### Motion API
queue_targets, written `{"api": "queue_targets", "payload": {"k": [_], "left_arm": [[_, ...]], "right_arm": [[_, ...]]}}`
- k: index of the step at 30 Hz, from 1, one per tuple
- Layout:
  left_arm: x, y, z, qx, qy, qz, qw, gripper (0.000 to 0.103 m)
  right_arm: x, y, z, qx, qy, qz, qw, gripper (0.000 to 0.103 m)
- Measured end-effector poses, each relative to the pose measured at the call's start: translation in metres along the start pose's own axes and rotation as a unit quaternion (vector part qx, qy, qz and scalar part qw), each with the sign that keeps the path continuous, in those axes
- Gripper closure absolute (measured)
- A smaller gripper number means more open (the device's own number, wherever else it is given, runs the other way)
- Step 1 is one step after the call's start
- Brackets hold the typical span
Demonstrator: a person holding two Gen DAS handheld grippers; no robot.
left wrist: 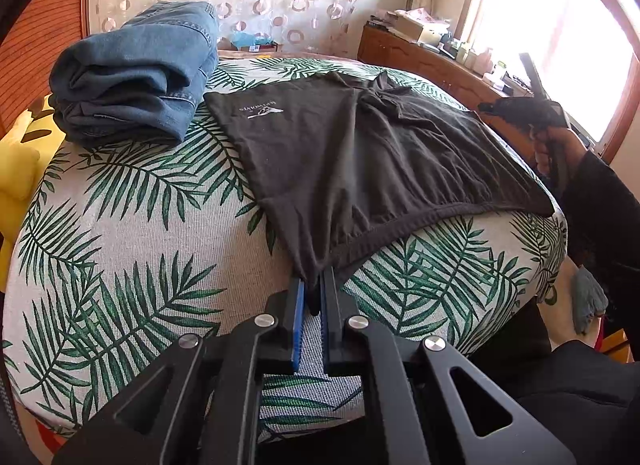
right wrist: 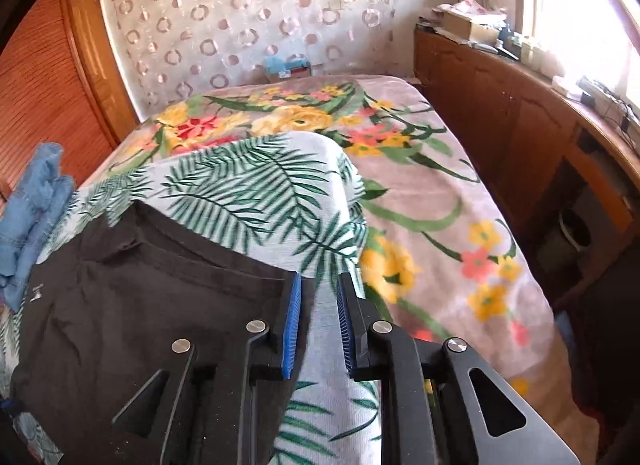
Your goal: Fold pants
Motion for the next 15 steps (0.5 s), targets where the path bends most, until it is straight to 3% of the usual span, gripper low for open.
{"api": "queue_targets", "payload": {"k": [8, 15], "left_arm": [[0.001, -0.001, 0.0, 0.0, 0.002, -0.001, 1.0, 0.097], [0.008, 0.004, 0.005, 0.001, -0.011, 0.007, 0.9999, 0.097]], "right_arm": [[-0.049, 0.046, -0.043, 0.037, 0.058, 0.026, 0.997, 0.068], [-0.105, 0.061, -0.074, 0.063, 0.098, 0.018, 0.993, 0.054]]}}
Point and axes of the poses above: each gripper's, at about its wrist camera, not at the fingertips, and y roughly against the way its jaws point, z to its right, x to its top, the point moved 1 cm from there along -y, roughly the way its jaws point, and after that the axes turned 3 degrees about -z, right-handed, at the moved point
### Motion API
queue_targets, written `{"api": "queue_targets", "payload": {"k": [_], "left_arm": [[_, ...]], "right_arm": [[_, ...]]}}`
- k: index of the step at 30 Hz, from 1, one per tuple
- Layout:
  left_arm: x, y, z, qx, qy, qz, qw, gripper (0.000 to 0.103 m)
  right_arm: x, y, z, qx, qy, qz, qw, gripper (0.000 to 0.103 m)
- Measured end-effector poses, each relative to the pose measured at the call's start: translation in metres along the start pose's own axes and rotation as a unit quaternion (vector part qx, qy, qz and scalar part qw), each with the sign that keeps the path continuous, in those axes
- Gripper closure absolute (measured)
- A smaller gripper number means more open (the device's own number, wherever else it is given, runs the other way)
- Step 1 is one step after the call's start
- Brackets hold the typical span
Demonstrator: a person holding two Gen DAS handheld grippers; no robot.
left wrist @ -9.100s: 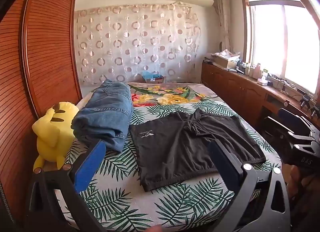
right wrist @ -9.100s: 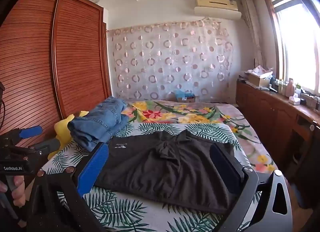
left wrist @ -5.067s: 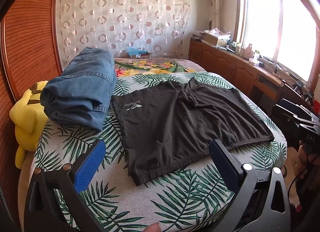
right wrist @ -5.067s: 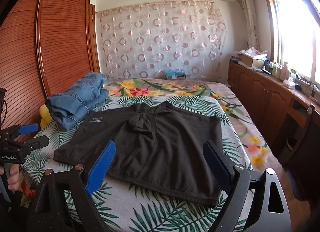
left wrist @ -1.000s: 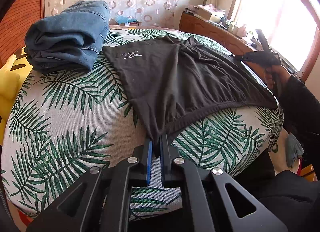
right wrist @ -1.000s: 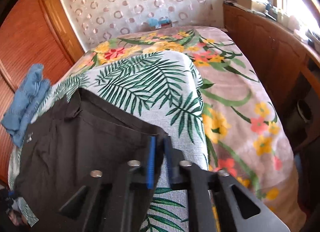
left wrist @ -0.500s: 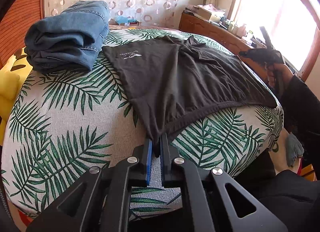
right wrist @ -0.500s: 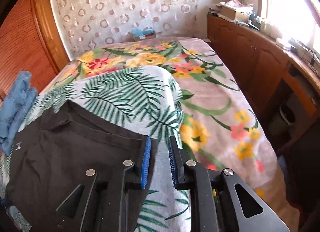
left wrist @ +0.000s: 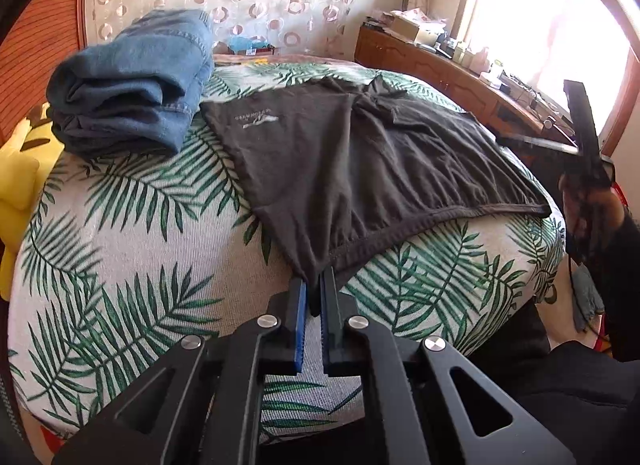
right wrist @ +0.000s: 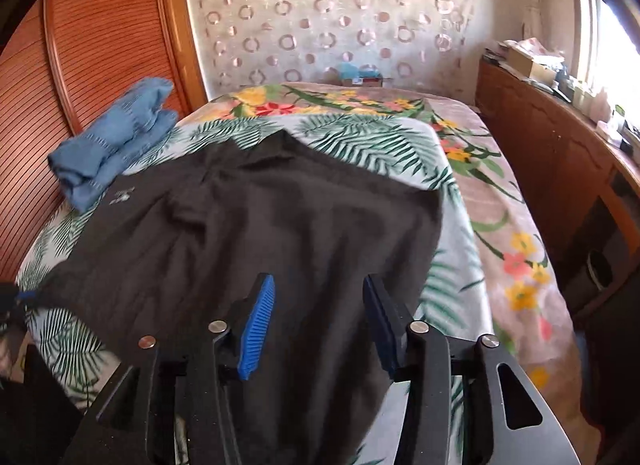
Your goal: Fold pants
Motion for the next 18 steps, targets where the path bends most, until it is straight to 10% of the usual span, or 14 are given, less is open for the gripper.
{"api": "queue_targets", "payload": {"k": [18], "left_arm": [[0.086, -0.007, 0.077, -0.041, -0.115, 0.032, 0.9919, 0.097]], "right_arm": [[-0.05, 0.033, -0.004, -0.012, -0.025, 0.01, 1.0, 0.054]]}}
Point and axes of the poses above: each gripper's, at about its wrist camera, not at the fingertips, and y roughly against the way its jaws point, z to its right, x to its top, the point moved 1 cm from there along -y, roughly the way its jaws point, and after that the axes turned 3 degrees about -z, right-handed, at the moved point
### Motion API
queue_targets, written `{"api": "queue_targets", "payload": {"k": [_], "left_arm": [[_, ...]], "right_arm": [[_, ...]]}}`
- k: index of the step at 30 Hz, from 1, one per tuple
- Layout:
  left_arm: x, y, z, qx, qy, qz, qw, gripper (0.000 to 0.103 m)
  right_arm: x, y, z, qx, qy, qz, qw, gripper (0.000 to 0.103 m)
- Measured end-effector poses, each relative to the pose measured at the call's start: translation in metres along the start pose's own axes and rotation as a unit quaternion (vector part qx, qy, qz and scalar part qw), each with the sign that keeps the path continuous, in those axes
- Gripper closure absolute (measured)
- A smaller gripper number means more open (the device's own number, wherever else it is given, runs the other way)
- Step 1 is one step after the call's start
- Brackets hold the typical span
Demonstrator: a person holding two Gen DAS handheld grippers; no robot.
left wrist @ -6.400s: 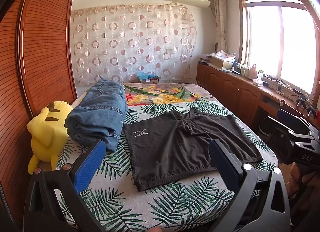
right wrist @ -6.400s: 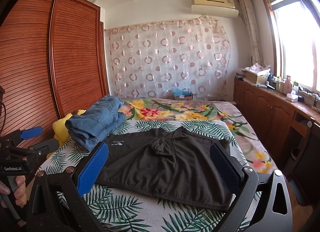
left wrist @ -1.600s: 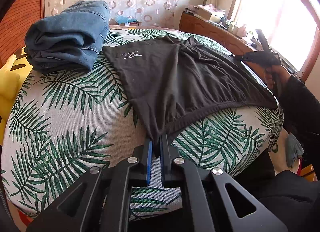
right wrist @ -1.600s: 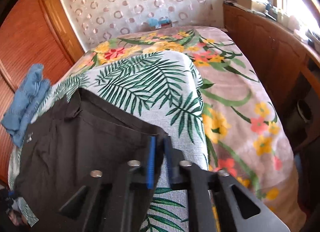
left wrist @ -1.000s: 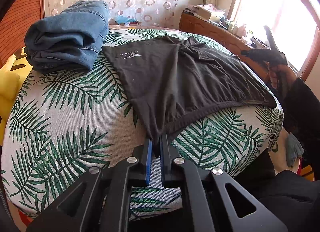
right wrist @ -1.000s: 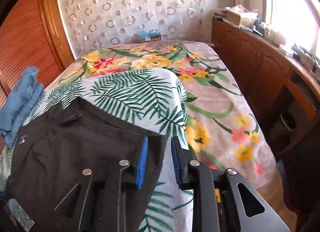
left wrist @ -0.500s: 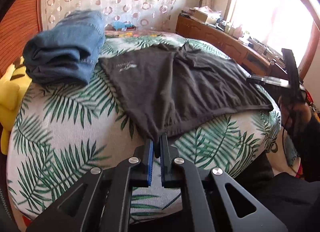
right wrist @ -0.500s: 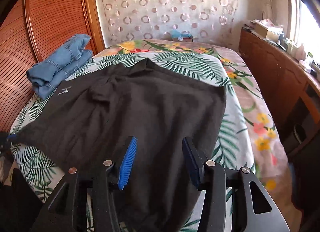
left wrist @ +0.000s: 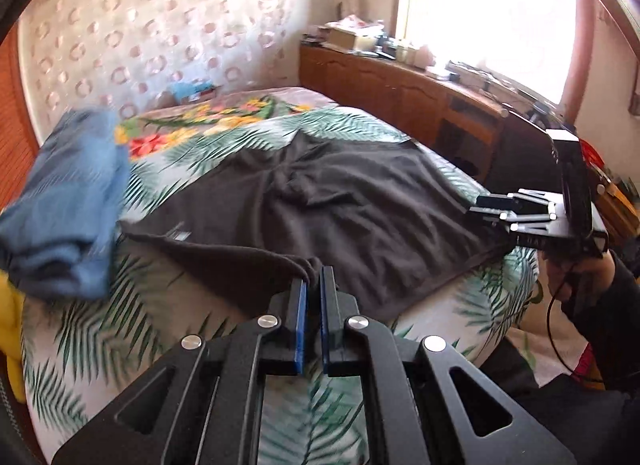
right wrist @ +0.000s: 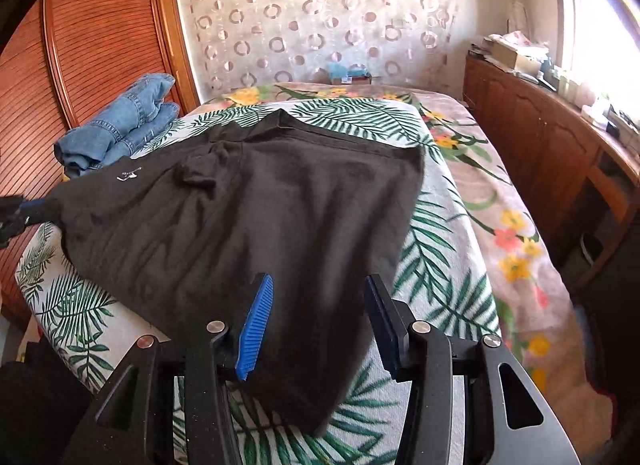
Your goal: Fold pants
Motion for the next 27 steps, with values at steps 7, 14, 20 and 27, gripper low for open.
{"api": "queue_targets", "payload": {"k": [7, 14, 20, 27], "left_arm": [[0.044, -0.014, 0.043, -0.032, -0.048, 0.008, 0.9983, 0.097], [0.074, -0.03, 0.083, -0.056, -0.088, 0.008, 0.9946, 0.097], [0.074, -0.041, 0.09, -0.049, -0.085, -0.014, 0.9951, 0.096], [0.068, -0.033, 0.079, -0.024, -0.066, -0.003, 0.9975, 0.069]], "right_arm": [[-0.006, 0.014, 0.006, -0.003, -0.013, 0.007, 1.0, 0.054], [-0.012, 0.028, 0.012, -0.005, -0.023, 0.017, 1.0, 0.054], [-0.014, 0.028, 0.009, -0.001, -0.027, 0.019, 0.999, 0.054], [-0.012, 0.03, 0.005, 0.008, -0.02, 0.02, 1.0, 0.054]]}}
Point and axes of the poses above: each gripper's, at about its wrist camera, not at the fingertips, and y roughly against the way its jaws point, z to its right, x to its top, the point moved 1 cm from there along -y, roughly the way its jaws point, and after that the axes turned 3 degrees about -z, right-handed, at the moved point
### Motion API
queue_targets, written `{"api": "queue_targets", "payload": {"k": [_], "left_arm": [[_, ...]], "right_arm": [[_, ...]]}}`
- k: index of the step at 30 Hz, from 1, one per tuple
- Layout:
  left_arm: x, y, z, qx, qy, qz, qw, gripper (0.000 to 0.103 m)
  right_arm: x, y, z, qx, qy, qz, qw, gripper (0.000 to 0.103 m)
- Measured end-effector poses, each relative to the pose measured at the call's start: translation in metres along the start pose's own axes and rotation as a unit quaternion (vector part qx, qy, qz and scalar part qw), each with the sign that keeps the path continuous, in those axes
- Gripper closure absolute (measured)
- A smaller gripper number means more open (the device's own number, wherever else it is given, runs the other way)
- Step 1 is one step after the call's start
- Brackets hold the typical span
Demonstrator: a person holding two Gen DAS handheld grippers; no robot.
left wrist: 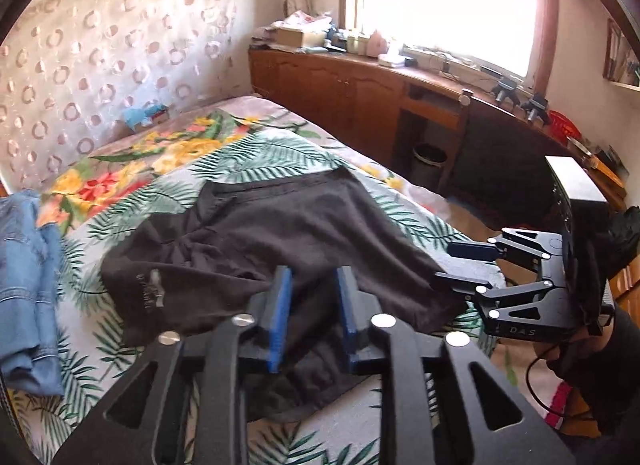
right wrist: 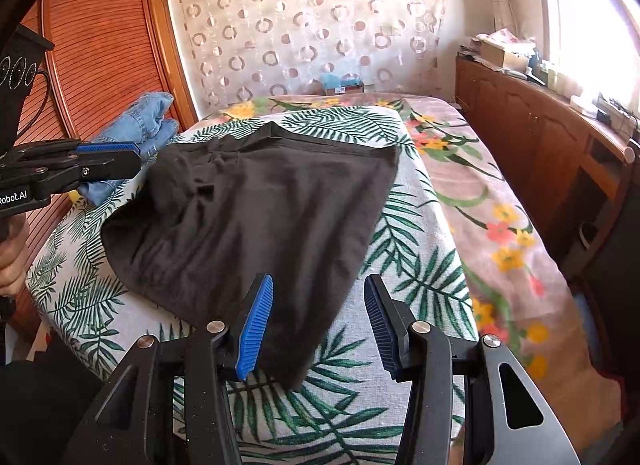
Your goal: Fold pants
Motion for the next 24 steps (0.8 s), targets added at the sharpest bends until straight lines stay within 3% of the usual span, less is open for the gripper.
{"api": "queue_targets", "payload": {"k": [1, 2, 4, 6, 12, 17, 24], "left_arm": [[-0.001, 0.002, -0.003, 0.002, 0.002, 0.005, 1.0, 0.056], [-0.003, 0.006, -0.006, 0.003, 0.006, 0.01, 0.9999, 0.053], [-0.006, 0.009, -0.011, 0.006, 0.013, 0.016, 0.9998, 0.032], [-0.01, 0.013, -0.018, 0.014, 0.021, 0.025, 0.9994, 0.024], [-0.034, 0.009, -0.04, 0.035, 0.043, 0.014, 0.9983, 0.024], [-0.054, 0.004, -0.049, 0.038, 0.054, -0.002, 0.9978, 0.024], [-0.071, 0.003, -0.057, 0.037, 0.067, -0.014, 0.997, 0.024]], "right_arm": [[0.0, 0.0, 0.0, 0.002, 0.001, 0.0, 1.0, 0.054], [0.001, -0.001, -0.001, 0.004, 0.003, 0.0, 1.0, 0.054], [0.003, -0.003, -0.004, 0.007, 0.006, -0.001, 1.0, 0.054], [0.004, -0.004, -0.007, 0.009, 0.01, -0.001, 1.0, 0.054], [0.009, -0.016, -0.018, 0.021, 0.024, -0.005, 0.999, 0.054], [0.017, -0.031, -0.033, 0.033, 0.052, -0.01, 0.998, 0.071], [0.023, -0.054, -0.037, 0.036, 0.066, -0.031, 0.997, 0.078]]}}
Point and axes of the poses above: each gripper's, at about its wrist camera, not at the fingertips, and y roughly against the way its jaws point, z to its right, x to its top, the point moved 1 cm from there along -y, roughly the way its jaws point, and after that the axes turned 3 degrees about -z, right-handed, at the moved point
